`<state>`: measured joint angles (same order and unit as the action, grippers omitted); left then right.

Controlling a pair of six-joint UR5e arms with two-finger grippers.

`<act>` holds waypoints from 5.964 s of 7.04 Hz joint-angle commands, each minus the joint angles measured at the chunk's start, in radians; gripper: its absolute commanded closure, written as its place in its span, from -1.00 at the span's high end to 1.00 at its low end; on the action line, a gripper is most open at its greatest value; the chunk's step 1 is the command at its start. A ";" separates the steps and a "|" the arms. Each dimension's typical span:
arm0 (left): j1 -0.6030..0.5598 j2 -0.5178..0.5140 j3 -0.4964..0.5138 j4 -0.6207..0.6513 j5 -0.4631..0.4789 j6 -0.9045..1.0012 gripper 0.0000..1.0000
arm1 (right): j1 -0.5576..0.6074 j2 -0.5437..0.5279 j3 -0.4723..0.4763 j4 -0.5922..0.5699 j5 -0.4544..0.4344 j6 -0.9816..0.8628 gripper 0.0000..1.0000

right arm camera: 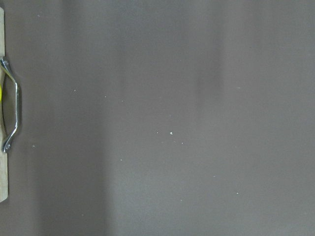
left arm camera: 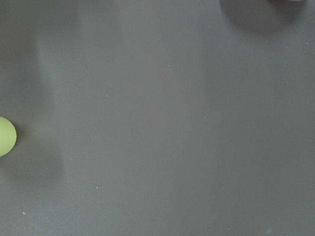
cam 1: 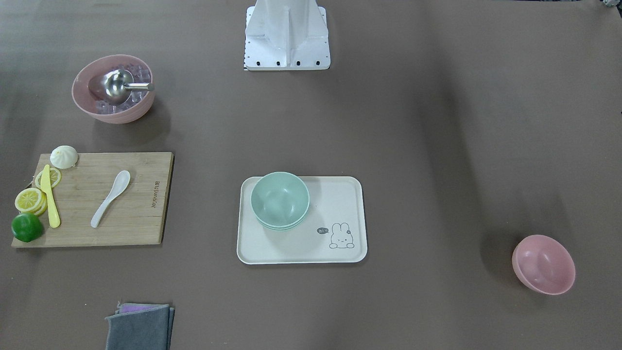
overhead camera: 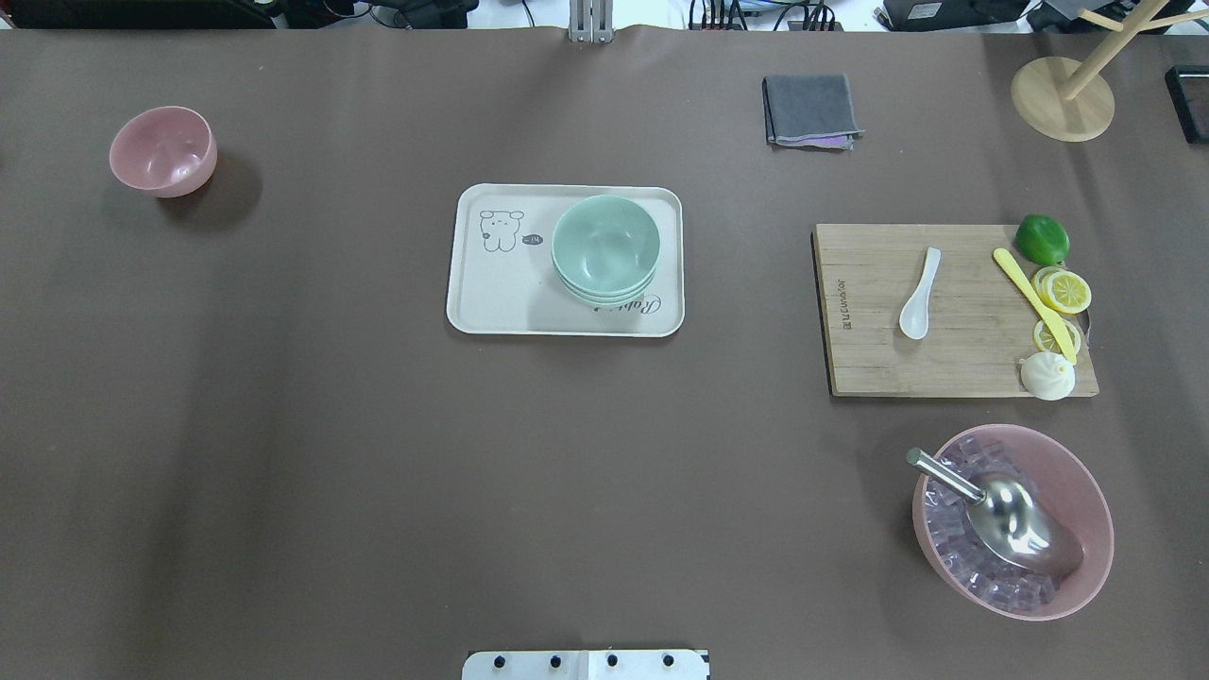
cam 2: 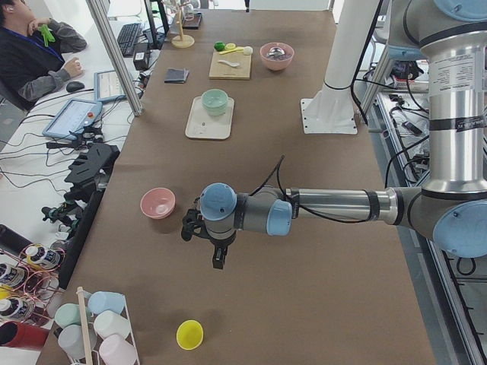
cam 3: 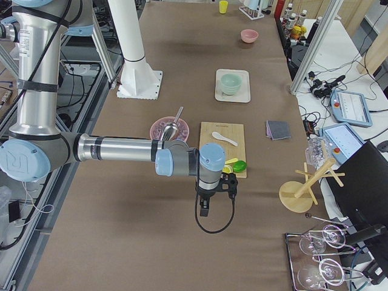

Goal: Stack pink bowl on green and place spoon

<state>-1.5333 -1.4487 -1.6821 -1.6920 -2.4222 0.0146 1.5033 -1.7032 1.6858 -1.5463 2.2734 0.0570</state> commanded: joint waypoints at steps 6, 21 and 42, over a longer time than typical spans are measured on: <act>0.007 -0.005 -0.036 -0.002 0.041 -0.002 0.97 | 0.000 0.001 0.012 0.000 0.002 0.000 1.00; 0.069 -0.270 0.051 -0.325 0.043 -0.099 0.97 | -0.009 0.081 0.112 0.291 -0.014 0.073 1.00; 0.351 -0.582 0.528 -0.612 0.279 -0.654 -1.00 | -0.173 0.306 -0.094 0.295 -0.014 0.227 1.00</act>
<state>-1.1831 -2.0492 -1.0472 -2.3143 -2.1166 -0.5666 1.3300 -1.3962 1.5897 -1.2517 2.2584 0.2826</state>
